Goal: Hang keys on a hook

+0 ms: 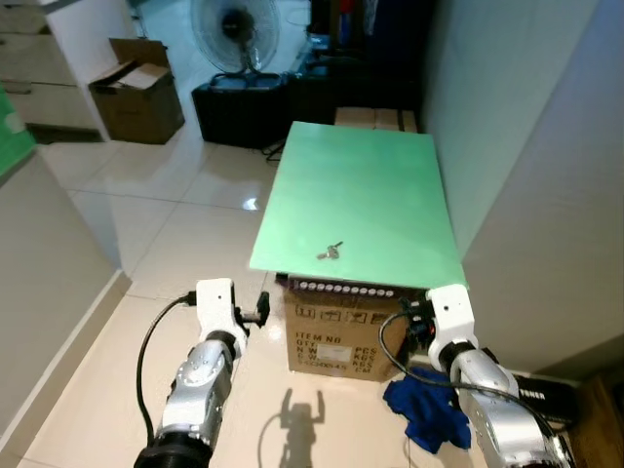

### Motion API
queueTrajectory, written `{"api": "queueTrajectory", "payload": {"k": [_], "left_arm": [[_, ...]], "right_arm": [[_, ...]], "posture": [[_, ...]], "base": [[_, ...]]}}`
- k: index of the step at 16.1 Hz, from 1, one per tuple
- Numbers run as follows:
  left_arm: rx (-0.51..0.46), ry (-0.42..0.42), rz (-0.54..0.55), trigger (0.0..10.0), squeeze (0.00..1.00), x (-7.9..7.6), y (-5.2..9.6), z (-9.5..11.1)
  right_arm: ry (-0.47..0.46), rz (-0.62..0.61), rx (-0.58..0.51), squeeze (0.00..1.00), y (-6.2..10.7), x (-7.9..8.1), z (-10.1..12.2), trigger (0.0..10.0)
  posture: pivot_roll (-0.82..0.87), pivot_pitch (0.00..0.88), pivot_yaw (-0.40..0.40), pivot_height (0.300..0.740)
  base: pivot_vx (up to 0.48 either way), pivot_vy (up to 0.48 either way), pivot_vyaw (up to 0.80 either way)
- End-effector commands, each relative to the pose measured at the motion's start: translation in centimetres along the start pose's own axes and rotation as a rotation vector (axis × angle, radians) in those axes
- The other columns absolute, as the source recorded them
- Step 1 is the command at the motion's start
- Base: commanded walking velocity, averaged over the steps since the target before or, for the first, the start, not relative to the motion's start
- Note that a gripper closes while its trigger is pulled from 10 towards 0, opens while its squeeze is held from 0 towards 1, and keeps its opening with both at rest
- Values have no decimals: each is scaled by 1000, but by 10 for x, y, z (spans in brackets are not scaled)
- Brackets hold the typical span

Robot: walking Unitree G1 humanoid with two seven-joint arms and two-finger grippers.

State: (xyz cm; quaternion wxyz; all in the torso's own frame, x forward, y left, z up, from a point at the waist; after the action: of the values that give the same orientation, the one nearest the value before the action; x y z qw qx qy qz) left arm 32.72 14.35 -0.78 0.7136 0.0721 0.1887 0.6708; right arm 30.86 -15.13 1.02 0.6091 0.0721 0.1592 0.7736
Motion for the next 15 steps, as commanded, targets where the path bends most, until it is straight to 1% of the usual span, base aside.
{"api": "queueTrajectory", "payload": {"k": [1, 9, 14, 15], "left_arm": [[-36, -19, -4, 10000, 0, -3, -1, 10], [-47, -17, 5, 10000, 0, -3, 1, 12], [-40, -21, -6, 10000, 0, -5, 2, 11], [-37, -40, -9, 10000, 0, -6, 2, 10]], "right_arm": [[3, -9, -8, 0, -3, -1, 2, 10000], [2, 4, -7, 0, -5, 6, 0, 10000], [13, 2, -25, 0, -7, 7, 7, 10000], [20, 0, -30, 0, -9, 6, 11, 10000]], "posture": [[-233, 0, 48, 740], [-220, 0, 51, 740], [-214, 0, 55, 740], [-214, 0, 55, 740]], "base": [[480, 0, 0], [475, 0, 0], [466, 0, 0], [480, 0, 0]]}}
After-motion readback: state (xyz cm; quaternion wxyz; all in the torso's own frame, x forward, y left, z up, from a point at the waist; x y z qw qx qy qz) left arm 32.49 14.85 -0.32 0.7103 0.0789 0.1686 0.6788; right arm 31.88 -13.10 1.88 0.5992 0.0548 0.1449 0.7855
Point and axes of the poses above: a point about 5 cm out from each wrist's last joint towards the gripper, its own y axis pointing back from the gripper into the wrist, its own z axis along the axis of the wrist's last joint, x = y × z, the point moved 6 cm from there along -y, pointing out of the wrist towards the gripper, and after that the axes turned 1 degree about y, right-handed, at the moved point
